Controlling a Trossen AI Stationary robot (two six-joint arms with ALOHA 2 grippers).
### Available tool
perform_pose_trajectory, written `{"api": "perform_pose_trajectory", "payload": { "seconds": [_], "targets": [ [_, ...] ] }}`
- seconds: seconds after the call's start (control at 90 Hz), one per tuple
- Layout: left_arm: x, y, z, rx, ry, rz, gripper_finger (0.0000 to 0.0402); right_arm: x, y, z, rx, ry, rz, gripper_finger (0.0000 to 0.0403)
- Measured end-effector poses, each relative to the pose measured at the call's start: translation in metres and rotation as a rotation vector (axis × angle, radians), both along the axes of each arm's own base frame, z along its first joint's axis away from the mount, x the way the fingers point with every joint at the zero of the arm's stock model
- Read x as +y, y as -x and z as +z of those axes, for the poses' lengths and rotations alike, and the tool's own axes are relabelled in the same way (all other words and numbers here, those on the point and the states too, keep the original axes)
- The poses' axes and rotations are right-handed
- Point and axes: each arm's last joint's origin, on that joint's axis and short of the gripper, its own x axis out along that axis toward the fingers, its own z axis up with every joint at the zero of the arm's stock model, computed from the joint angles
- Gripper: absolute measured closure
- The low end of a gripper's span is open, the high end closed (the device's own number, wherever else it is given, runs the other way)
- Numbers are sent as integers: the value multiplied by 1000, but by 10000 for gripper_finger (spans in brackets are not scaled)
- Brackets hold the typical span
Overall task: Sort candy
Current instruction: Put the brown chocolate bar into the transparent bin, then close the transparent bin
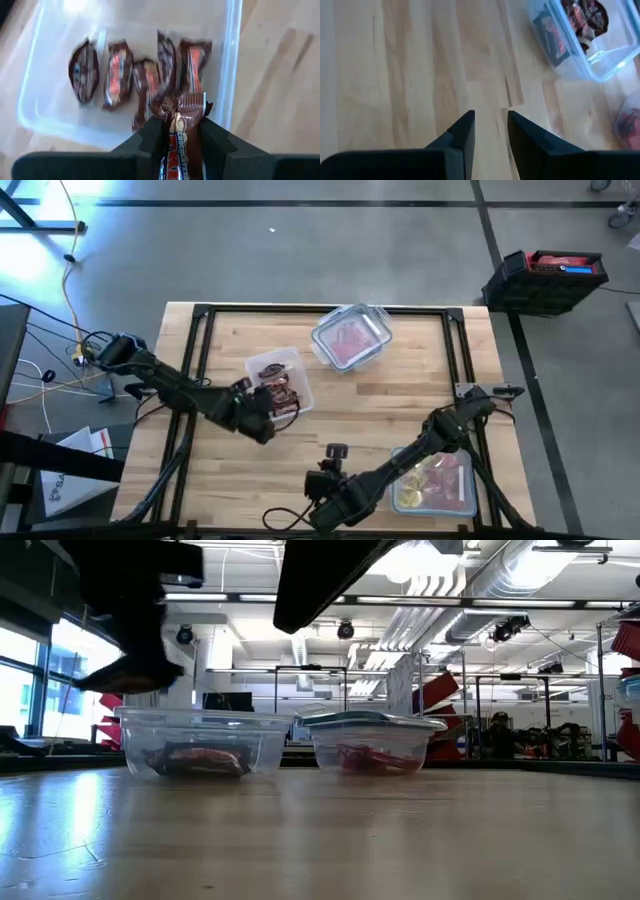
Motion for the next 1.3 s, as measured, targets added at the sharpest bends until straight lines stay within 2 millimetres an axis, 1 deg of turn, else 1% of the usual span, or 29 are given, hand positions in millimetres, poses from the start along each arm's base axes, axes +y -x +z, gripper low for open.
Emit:
{"api": "perform_pose_trajectory", "payload": {
  "seconds": [0.2, 0.322, 0.467, 0.567, 0.678, 0.822, 0.922, 1.067, 1.178, 1.3],
  "targets": [
    [30, -23, 6, -91, -96, -7, 331, 0, 0, 0, -11, 9, -3, 318],
    [50, -31, 7, -100, -128, 8, 331, 0, -1, 0, -12, 9, -3, 318],
    [66, -36, 6, -101, -141, 46, 330, 0, -1, 1, -19, 7, -4, 318],
    [71, -39, 4, -113, -95, 48, 321, 1, -3, 1, -40, 6, -5, 318],
    [73, -41, 5, -133, -46, 39, 298, 1, -3, 1, -37, 11, 6, 318],
    [73, -40, 4, -120, -54, 46, 264, 1, -3, 1, -39, 13, 5, 318],
    [71, -36, 4, -83, -68, 37, 249, -1, -3, 1, -51, 34, -13, 318],
    [71, -29, 3, -20, -116, 44, 244, -16, -6, 1, -18, 78, -46, 318],
    [71, -25, 3, 9, -117, 68, 243, -35, -9, 1, 6, 126, -119, 318],
    [71, -19, 4, 25, -111, 92, 243, -60, -11, 1, 55, 159, -218, 318]
  ]
}}
